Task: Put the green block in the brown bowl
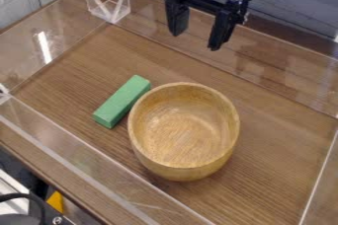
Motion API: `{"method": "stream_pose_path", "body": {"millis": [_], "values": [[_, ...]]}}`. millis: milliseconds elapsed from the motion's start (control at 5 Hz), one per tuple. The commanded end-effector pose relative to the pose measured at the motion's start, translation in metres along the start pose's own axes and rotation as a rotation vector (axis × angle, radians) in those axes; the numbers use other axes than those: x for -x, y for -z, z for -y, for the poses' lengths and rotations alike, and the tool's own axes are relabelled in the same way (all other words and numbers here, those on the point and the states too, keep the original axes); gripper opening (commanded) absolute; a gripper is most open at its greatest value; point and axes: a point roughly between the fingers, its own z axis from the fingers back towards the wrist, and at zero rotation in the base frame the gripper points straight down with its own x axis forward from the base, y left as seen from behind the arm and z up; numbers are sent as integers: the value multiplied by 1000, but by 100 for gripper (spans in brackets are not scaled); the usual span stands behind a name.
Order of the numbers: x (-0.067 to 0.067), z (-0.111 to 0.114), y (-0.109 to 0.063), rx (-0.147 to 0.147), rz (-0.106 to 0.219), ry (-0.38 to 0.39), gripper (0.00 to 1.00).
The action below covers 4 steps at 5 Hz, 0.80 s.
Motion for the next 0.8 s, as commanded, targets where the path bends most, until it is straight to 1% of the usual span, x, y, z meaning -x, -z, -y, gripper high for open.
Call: {"method": "stream_pose_path", "body": {"millis": [0,200,400,600], "values": [[11,-5,6,-7,2,22,100],[36,-26,21,-28,-8,36,100],[62,-73,32,-61,25,10,100],[82,-114,45,-97,85,-36,100]]}}
